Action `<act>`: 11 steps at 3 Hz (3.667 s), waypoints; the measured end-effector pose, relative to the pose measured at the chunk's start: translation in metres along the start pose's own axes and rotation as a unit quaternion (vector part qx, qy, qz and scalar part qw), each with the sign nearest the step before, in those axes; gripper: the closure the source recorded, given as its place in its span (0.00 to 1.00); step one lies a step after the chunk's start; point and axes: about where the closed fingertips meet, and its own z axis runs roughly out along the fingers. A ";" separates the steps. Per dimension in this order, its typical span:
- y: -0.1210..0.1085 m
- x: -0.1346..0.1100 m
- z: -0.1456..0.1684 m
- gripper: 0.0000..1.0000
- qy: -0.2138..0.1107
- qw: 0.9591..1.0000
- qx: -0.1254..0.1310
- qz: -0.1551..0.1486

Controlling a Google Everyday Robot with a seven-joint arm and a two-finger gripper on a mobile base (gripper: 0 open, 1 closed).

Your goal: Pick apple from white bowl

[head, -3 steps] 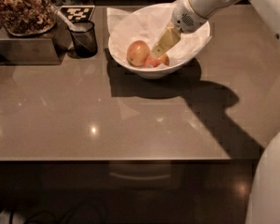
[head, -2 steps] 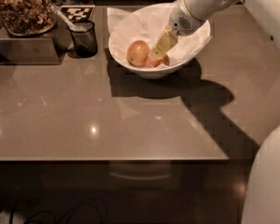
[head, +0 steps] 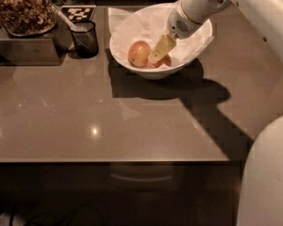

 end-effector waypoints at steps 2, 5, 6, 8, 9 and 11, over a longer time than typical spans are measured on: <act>0.009 0.021 0.013 0.26 0.019 0.999 -0.020 0.018; 0.019 0.025 0.036 0.26 0.027 0.998 -0.061 0.015; 0.020 0.028 0.039 0.42 0.031 0.997 -0.069 0.016; 0.020 0.029 0.039 0.87 0.031 0.997 -0.070 0.016; 0.021 0.023 0.024 1.00 -0.005 0.995 -0.092 0.024; 0.021 -0.023 -0.074 1.00 -0.189 0.973 -0.132 0.010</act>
Offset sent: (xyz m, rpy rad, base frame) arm -0.0181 -0.0121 -0.0337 -0.0128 0.0978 -0.0176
